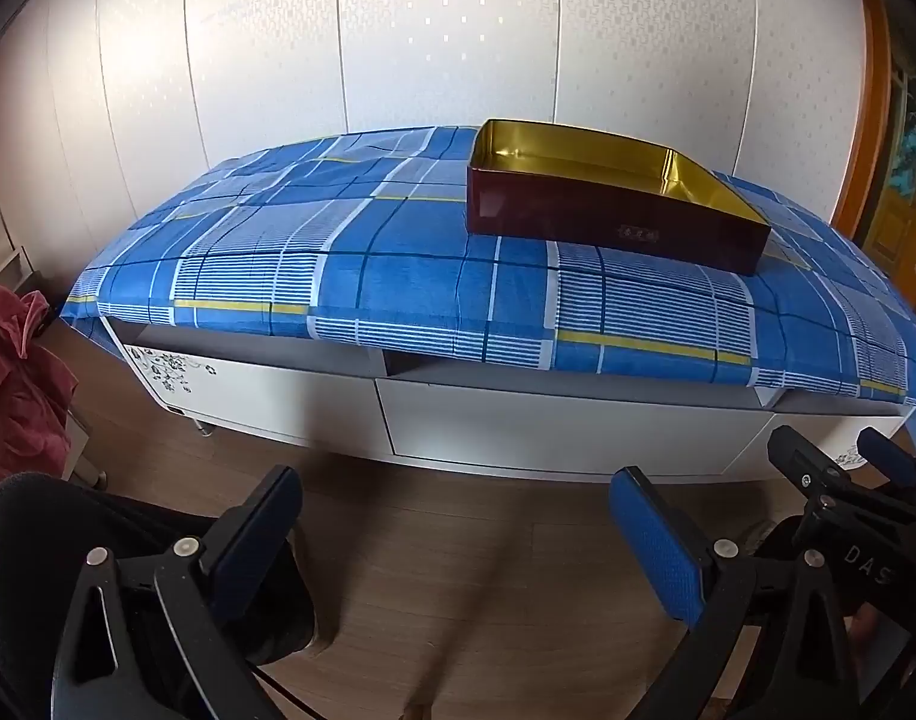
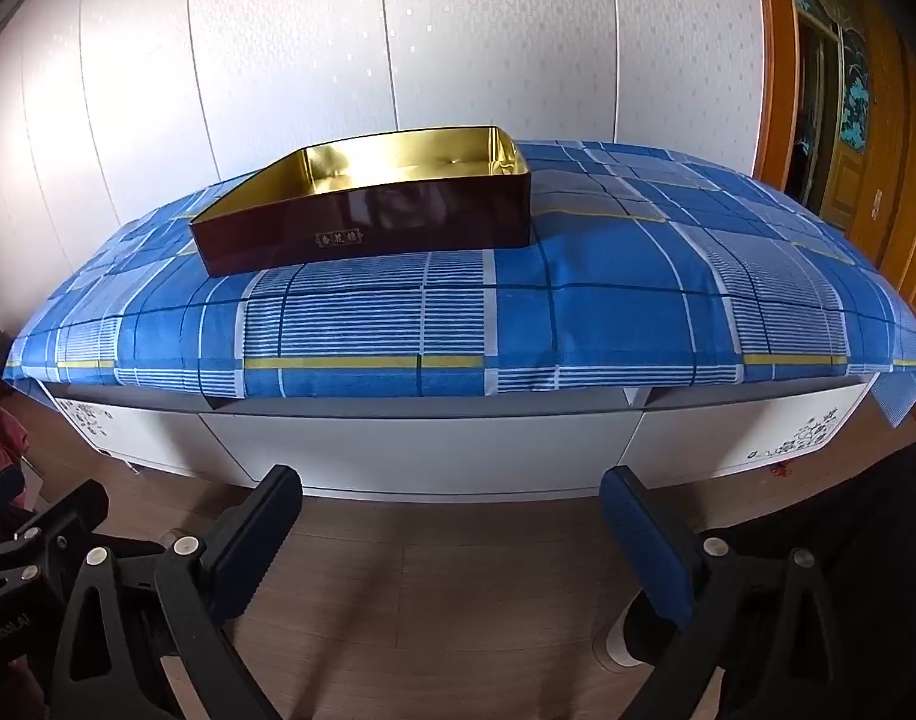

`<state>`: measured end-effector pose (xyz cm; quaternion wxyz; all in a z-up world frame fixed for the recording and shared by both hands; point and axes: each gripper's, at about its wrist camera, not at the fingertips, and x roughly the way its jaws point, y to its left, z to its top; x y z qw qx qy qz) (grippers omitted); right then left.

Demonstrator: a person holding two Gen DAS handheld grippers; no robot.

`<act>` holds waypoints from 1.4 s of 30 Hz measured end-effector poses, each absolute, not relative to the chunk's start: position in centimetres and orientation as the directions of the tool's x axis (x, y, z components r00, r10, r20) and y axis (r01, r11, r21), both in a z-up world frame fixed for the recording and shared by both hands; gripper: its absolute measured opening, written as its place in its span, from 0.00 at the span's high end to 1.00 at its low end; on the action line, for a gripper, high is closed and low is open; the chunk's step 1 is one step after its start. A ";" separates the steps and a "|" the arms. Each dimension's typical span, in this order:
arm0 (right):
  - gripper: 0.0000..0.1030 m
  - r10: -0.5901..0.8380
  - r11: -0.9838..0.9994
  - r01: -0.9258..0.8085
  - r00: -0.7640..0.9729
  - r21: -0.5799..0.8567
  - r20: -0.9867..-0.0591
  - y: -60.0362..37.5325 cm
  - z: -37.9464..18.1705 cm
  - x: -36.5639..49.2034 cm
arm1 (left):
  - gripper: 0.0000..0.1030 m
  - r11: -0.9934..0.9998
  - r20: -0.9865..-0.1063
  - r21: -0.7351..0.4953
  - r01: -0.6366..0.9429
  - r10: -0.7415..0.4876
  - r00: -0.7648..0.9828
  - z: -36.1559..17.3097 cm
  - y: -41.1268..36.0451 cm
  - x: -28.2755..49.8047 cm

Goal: Organize soft objects

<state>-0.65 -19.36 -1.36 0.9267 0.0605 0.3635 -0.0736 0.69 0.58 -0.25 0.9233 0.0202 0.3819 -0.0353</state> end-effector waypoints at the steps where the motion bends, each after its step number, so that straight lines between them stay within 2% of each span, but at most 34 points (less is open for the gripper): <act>1: 0.01 -0.101 0.983 0.180 0.724 0.046 -0.682 -19.2 -1.4 -0.6 | 0.00 0.997 -0.705 0.011 0.081 -0.050 0.707 -0.2 0.6 0.6; 42: 0.01 -0.095 0.985 0.167 0.712 0.036 -0.695 -19.2 -2.0 -0.3 | 0.00 0.997 -0.714 0.014 0.080 -0.046 0.699 -0.6 0.8 1.0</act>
